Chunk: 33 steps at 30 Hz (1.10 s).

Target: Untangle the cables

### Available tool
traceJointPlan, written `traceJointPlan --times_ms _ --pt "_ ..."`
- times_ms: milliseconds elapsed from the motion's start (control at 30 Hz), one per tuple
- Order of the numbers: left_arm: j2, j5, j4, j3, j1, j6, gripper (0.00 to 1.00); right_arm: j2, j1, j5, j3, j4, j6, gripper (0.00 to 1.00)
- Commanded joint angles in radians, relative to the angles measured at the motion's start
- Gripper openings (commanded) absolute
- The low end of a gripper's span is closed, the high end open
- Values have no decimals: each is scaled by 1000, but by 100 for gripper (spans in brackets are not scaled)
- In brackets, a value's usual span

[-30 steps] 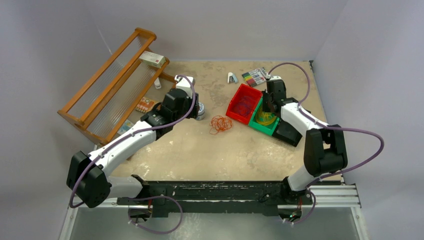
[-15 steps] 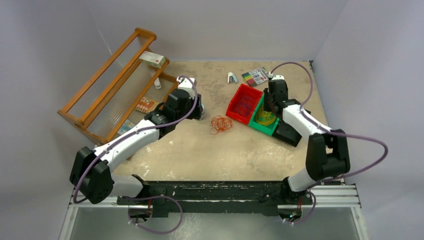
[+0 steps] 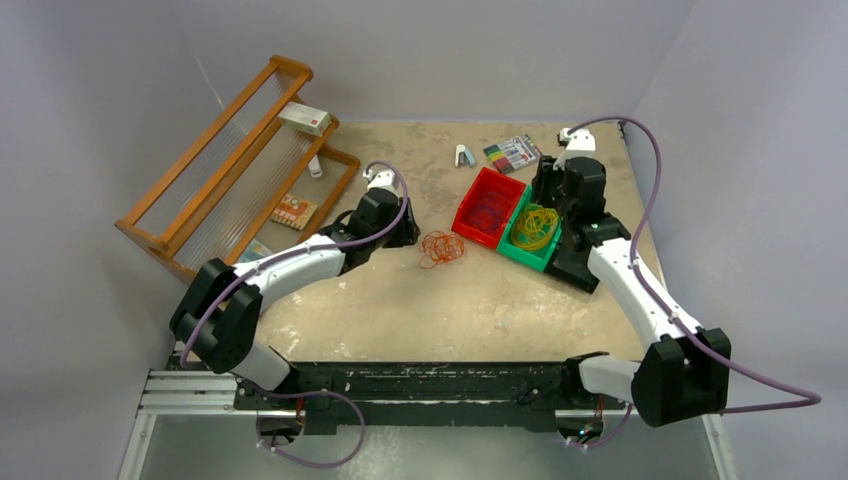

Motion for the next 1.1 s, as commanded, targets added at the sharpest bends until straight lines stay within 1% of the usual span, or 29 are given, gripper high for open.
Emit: traceJointPlan --times_ms 0,100,267,667,833,1067 --pt "38 -91 68 31 -27 -164 46 -6 -4 0 -14 31 20 47" --pt "73 -120 68 45 -41 -214 43 -6 -4 -1 -19 27 30 47" --pt "132 -116 83 64 -54 -255 41 -20 -4 0 -30 35 35 47" --pt "177 -76 131 90 -59 -278 40 -14 -4 2 -45 46 28 47" --pt "207 -41 142 98 -61 -281 36 -12 -4 6 -47 41 26 47" --pt "204 -52 101 96 -66 -276 35 -17 -4 5 -47 34 32 47"
